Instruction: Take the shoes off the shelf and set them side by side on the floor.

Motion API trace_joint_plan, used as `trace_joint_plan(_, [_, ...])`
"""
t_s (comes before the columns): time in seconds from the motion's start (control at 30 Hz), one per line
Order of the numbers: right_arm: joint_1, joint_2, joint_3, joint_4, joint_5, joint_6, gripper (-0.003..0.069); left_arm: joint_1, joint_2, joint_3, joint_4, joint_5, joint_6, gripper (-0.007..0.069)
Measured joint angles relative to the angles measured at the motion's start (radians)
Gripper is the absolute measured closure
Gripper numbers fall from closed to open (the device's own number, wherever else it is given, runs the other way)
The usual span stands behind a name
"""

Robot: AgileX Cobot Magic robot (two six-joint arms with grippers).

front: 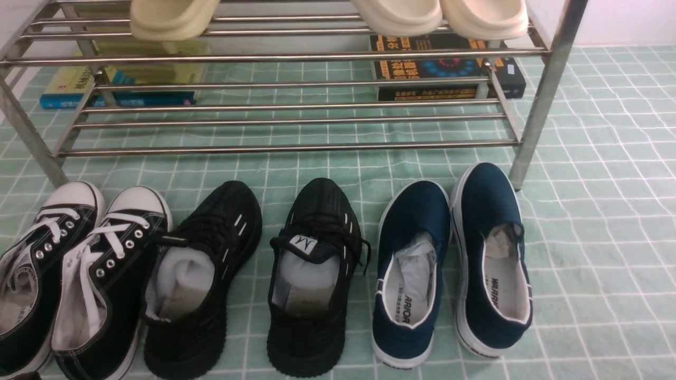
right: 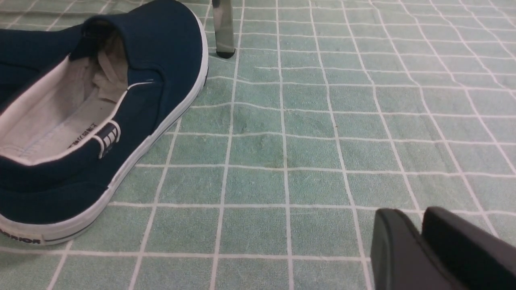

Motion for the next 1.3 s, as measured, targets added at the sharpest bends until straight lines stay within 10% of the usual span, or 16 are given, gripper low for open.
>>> trace_joint_plan(1.3, [0.000,0.000,0.000,0.000,0.001,0.000,0.0483,0.000,0.000,0.000,0.008,0.000,0.000,0.0544])
